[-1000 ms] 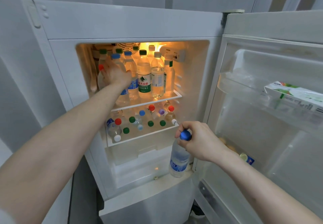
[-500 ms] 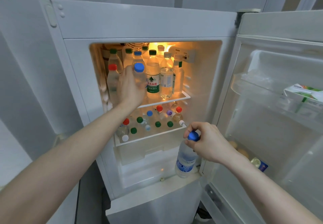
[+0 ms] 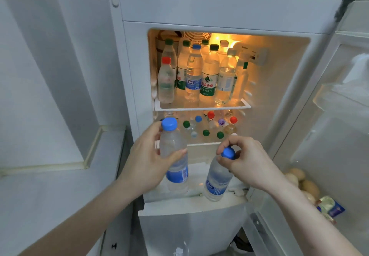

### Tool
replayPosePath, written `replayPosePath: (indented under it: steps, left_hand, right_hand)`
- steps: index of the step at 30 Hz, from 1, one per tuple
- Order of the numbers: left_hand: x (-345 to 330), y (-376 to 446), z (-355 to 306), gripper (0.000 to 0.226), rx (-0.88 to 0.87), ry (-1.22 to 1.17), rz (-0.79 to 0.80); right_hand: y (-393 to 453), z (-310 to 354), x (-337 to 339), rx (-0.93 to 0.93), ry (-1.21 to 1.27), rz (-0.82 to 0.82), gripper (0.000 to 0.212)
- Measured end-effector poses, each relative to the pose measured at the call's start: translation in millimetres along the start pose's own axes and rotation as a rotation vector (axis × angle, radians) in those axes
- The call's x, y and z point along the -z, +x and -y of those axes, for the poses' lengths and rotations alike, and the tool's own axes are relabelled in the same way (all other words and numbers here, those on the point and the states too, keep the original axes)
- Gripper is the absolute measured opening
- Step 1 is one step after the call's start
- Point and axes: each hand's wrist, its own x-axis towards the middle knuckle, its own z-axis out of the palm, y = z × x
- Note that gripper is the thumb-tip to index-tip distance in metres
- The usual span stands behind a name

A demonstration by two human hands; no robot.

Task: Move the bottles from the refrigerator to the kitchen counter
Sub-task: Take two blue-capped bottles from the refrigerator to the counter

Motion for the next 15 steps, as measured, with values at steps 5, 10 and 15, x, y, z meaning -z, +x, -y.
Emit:
replayPosePath:
  steps: [5,10,15]
  left_hand:
    - [8.6,-52.2,29.1,0.056,0.140,0.062,-0.071]
    - [5.4,-110.8,39.9,0.054,0.241,0.114,-0.225]
    - [-4.1,-175.5,29.2,0.055,0.349,0.207,-0.442]
  right_hand:
    - [-1.4,12.1,-26.5,0.043,0.039,0.106,0.025]
    - [-6.4,20.7,-54.1,0.124,0.056,0.258,0.021]
    - [-18.9,32.6,-77.1,0.210,0.081,0.430,0.022]
